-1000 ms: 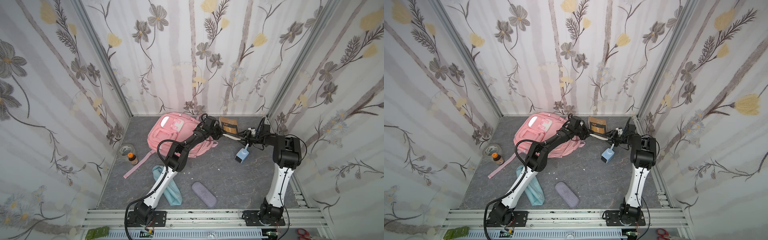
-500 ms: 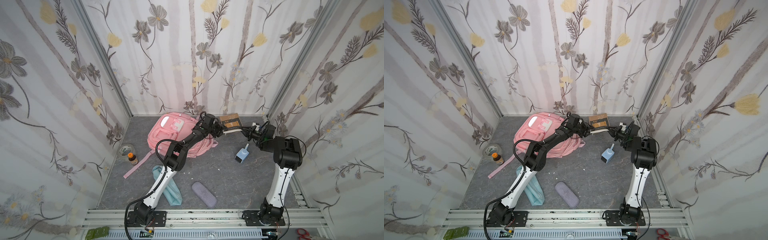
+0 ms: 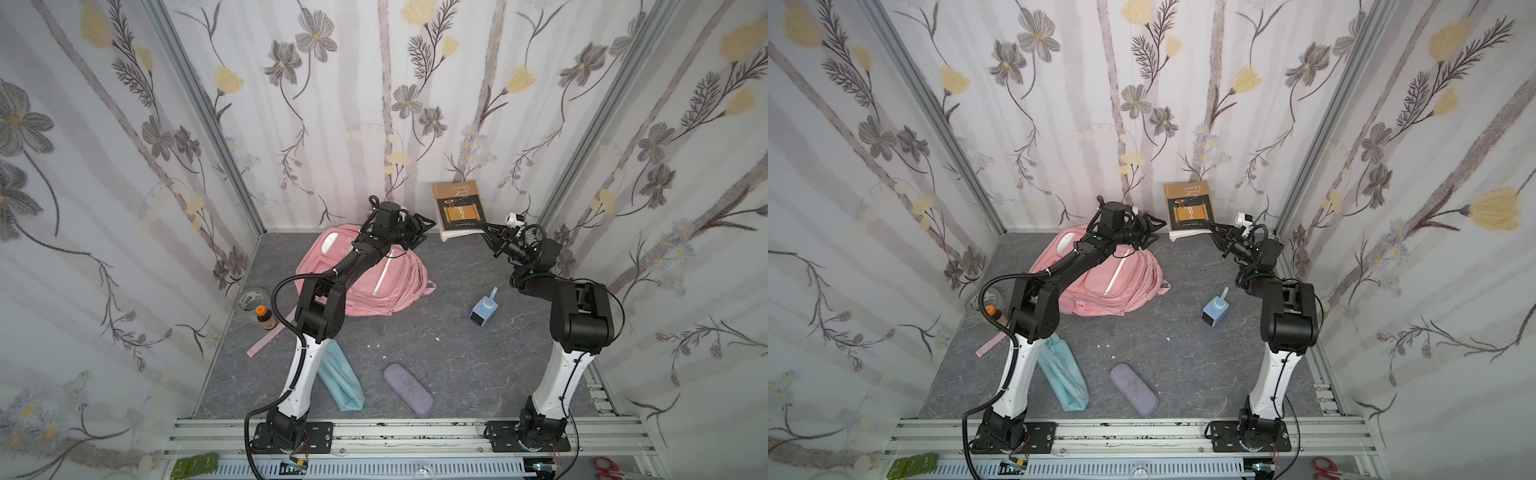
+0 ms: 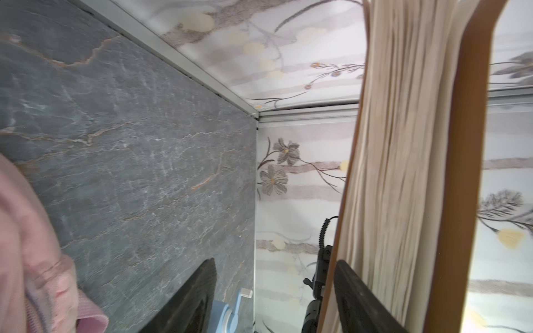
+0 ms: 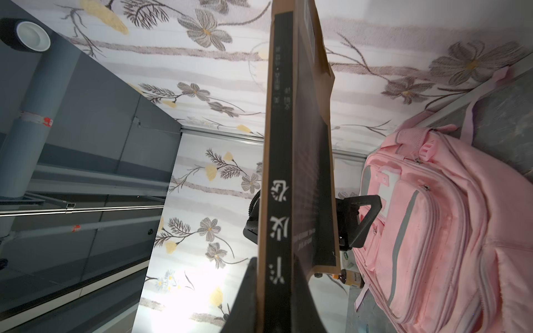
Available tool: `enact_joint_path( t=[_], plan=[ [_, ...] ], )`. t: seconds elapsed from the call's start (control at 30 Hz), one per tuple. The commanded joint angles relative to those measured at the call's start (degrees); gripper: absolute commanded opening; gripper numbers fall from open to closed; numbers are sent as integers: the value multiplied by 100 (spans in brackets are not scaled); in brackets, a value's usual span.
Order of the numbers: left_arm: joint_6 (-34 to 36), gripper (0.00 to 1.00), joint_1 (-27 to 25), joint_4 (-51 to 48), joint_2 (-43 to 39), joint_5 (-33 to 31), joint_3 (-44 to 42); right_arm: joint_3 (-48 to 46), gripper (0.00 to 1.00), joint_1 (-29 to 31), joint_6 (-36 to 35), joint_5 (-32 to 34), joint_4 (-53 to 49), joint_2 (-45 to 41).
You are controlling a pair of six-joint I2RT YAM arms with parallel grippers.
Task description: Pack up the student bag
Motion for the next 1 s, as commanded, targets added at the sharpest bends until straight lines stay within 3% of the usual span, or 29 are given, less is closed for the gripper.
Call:
enact_joint_path(
  t=[0.0,0.13,0.27,0.67,0.97],
  plan=[
    [-1125,67,194,2686,-267,228,-649,-34,0,190,669,194,1001,-144],
    [-1289,67,420,2921,-589,241,-1394,-7,0,360,1106,329,1522,-233],
    [-1289,67,649,2921,-996,241,-2016,-24,0,437,993,365,1248,-540],
    [-1289,67,510,2921,-1011,241,-1728,553,0,865,1032,552,823,-780],
    [-1289,67,602,2921,-1328,241,-1566,652,0,790,802,686,308,-1090]
  ],
)
